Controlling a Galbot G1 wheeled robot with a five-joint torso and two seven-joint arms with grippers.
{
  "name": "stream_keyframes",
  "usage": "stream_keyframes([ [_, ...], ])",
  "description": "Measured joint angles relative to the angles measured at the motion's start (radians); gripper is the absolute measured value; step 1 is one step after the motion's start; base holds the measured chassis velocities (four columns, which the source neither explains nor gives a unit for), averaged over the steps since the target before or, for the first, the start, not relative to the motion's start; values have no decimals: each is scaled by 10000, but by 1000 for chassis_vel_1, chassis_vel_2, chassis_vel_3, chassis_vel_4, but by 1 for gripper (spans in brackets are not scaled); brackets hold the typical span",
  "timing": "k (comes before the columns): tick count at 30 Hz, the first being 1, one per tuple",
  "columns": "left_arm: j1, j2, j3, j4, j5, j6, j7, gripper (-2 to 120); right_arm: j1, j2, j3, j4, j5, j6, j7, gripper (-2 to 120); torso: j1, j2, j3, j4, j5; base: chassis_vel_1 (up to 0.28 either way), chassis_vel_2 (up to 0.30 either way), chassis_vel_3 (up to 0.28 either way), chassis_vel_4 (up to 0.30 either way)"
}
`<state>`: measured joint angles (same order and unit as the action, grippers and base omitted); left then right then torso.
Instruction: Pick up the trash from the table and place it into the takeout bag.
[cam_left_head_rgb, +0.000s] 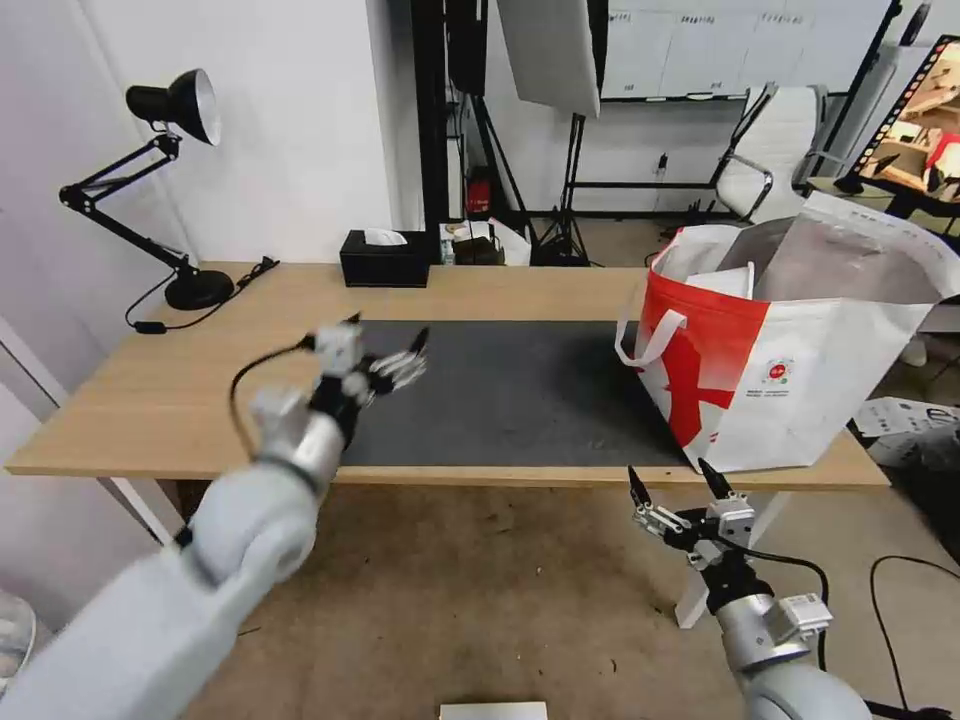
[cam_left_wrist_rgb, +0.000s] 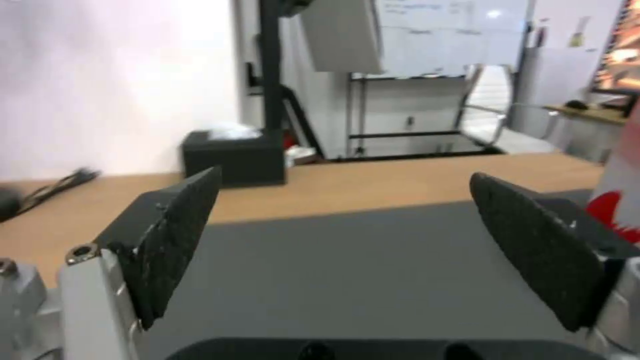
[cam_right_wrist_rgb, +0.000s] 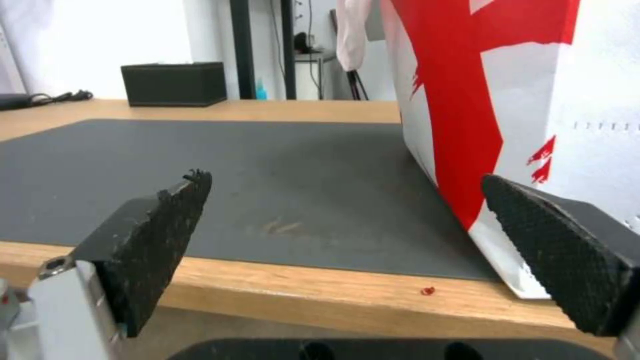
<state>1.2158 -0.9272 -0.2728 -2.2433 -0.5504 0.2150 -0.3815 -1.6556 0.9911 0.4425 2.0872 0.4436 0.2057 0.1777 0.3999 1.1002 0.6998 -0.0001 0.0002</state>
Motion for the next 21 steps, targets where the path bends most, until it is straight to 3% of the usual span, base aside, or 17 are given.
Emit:
stream_keyframes([
  [7,2925,-1503,-1240,-122,1815,-806,391,100,0,0,0,0,0,0,0,100,-1,0,0,3,-2,0,0,0,0],
  [21,3706,-2401,-1236,-70,2383,-877,387,100,0,0,0,0,0,0,0,100,1,0,2,0,-1,0,0,0,0],
])
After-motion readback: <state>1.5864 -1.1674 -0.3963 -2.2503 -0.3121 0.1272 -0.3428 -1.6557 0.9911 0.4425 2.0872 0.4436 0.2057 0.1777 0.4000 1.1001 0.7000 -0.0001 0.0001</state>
